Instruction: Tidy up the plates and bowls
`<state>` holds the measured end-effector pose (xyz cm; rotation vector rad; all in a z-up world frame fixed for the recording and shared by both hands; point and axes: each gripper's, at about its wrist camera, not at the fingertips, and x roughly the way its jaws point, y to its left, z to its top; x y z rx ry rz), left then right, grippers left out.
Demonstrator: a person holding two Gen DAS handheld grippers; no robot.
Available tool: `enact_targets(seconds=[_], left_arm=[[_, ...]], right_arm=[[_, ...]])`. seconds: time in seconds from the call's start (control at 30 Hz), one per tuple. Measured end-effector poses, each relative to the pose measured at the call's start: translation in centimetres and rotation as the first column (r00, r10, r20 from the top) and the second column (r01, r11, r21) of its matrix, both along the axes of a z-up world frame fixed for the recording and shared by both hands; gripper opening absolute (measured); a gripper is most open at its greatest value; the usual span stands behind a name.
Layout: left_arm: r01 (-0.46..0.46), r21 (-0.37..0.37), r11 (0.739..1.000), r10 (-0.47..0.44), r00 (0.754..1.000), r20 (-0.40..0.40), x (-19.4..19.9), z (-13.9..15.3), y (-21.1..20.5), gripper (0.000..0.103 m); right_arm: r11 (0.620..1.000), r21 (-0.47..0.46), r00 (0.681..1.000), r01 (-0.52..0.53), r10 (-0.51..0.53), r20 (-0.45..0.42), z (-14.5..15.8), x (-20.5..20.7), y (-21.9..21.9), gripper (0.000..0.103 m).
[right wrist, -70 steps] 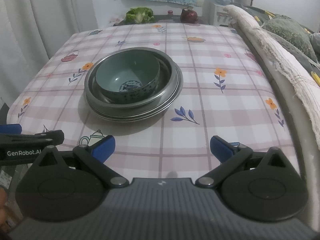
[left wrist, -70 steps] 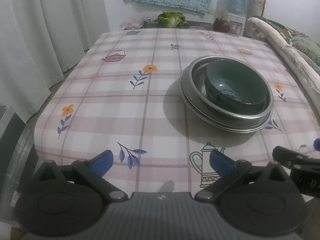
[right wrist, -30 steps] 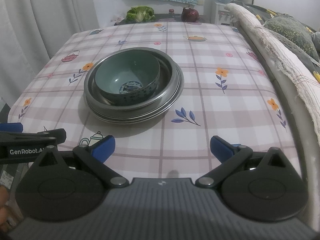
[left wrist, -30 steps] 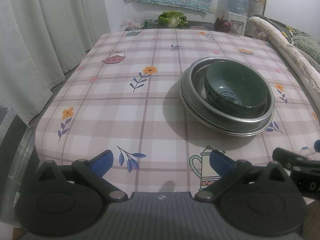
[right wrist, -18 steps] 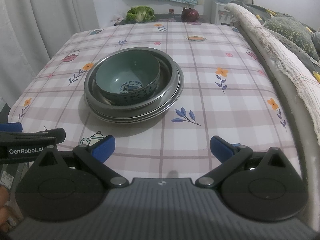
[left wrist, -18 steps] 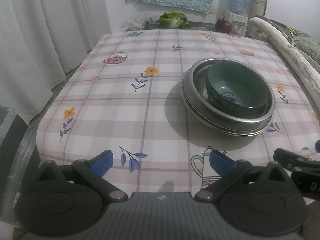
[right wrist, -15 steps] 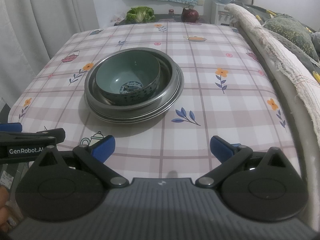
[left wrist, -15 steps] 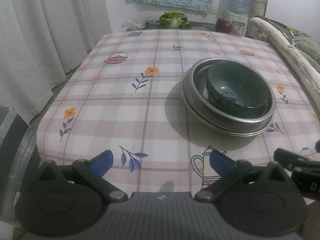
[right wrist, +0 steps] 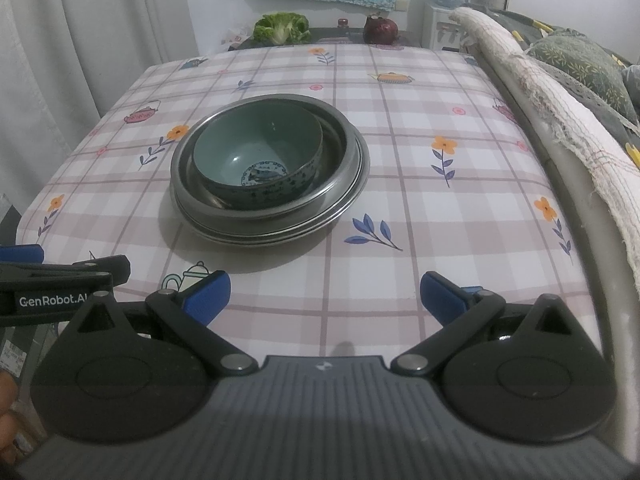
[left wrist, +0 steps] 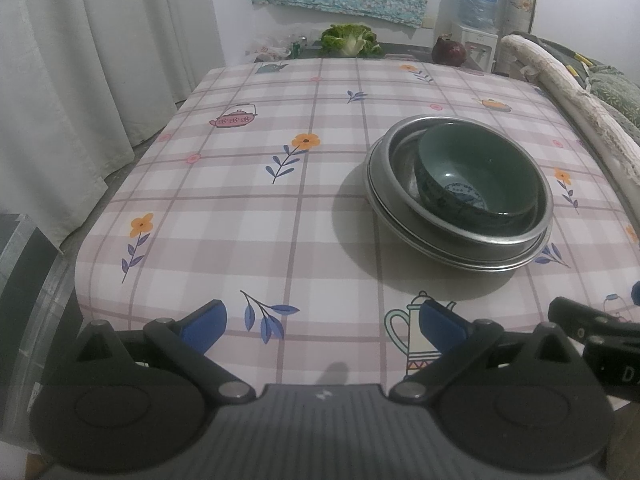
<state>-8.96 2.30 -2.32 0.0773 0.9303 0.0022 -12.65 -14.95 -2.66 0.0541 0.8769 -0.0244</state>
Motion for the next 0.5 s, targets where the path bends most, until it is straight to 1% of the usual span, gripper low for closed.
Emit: enact_targets(seconds=[0.5], left_arm=[[-0.004,0.006,1.0,0.004,1.0,0.002,-0.14,-0.09,0.02,0.103]], right_arm=[[1.0,0.001,1.0,0.002,-0.002,-0.002,-0.07,-0.05,-0.07,0.102]])
